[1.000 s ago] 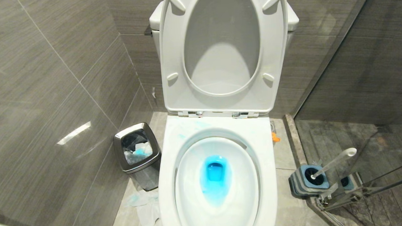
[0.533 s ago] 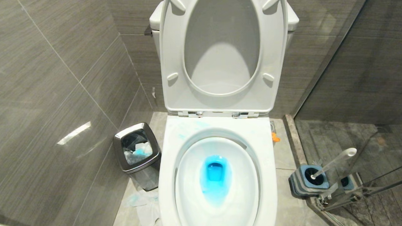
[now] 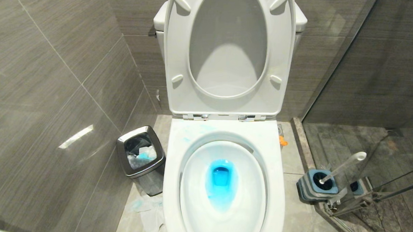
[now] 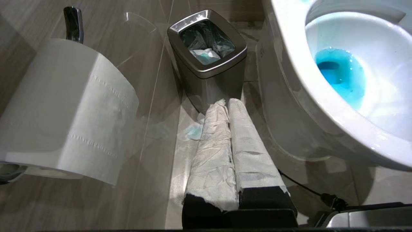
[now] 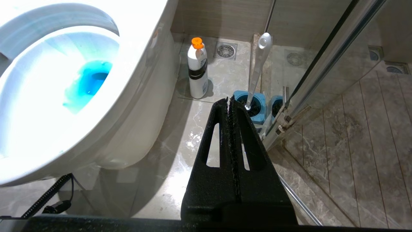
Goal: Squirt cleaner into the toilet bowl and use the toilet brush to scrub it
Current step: Pour in the cleaning agent
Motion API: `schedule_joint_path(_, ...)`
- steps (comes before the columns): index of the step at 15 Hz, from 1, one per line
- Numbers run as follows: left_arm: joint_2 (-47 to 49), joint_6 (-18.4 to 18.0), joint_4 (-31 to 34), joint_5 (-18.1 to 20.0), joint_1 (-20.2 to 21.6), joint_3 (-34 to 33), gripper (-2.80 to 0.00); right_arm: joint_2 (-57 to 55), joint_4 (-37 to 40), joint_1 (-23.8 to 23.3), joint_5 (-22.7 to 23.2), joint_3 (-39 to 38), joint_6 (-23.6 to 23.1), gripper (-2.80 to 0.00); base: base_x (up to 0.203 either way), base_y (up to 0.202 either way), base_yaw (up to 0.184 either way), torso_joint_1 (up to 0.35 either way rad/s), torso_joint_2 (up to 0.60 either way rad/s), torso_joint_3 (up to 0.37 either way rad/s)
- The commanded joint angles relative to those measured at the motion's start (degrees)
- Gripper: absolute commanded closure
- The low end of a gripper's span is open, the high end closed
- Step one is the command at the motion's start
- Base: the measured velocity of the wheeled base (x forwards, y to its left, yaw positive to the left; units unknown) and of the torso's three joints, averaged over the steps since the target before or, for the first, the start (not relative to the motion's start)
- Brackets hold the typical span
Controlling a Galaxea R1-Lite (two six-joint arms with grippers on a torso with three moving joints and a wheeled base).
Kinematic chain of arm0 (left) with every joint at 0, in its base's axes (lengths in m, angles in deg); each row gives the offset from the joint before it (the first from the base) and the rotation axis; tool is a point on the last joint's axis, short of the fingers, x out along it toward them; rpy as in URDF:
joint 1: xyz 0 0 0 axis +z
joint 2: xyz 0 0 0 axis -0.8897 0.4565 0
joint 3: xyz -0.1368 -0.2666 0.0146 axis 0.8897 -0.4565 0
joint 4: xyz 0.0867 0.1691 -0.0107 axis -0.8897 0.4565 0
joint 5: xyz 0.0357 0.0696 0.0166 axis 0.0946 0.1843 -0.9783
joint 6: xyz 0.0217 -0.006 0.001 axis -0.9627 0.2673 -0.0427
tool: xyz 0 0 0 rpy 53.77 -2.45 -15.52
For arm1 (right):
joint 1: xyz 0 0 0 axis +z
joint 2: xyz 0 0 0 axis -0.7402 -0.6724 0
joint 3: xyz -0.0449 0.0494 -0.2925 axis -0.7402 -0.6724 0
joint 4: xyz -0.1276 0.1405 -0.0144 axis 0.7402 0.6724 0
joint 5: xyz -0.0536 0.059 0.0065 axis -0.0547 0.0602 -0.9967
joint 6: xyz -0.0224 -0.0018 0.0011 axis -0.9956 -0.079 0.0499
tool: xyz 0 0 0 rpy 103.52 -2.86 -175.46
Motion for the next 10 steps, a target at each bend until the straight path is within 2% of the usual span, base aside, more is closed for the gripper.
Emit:
schedule_joint_path(1, 0.04, 0.20, 0.02, -0.06, 0.01, -0.02, 0.00, -0.05, 0.00, 0.01, -0.01, -0.09, 0.02, 0.00, 0.000, 0.000, 0.000, 0.000, 0.00, 0.000)
schedule_joint_path(5, 0.04, 0.78, -0.06, -0.27, 0.01, -0.02, 0.00, -0.05, 0.00, 0.01, -0.01, -0.09, 0.02, 0.00, 0.000, 0.000, 0.000, 0.000, 0.00, 0.000)
schedule_joint_path(7, 0.04, -0.08, 0.08, -0.72, 0.01, 0.06, 0.00, -0.05, 0.00, 0.01, -0.01, -0.07, 0.02, 0.00, 0.000, 0.000, 0.000, 0.000, 0.00, 0.000)
schedule_joint_path(9, 0.04, -4.14, 0.03, -0.57, 0.08, -0.01, 0.00, -0.05, 0.00, 0.01, -0.01, -0.01, -0.01, 0.00, 0.000, 0.000, 0.000, 0.000, 0.00, 0.000)
schedule_joint_path(10, 0.04, -4.23, 0.17, -0.32, 0.02, -0.02, 0.00, -0.05, 0.00, 0.01, -0.01, -0.07, 0.02, 0.00, 0.000, 0.000, 0.000, 0.000, 0.00, 0.000)
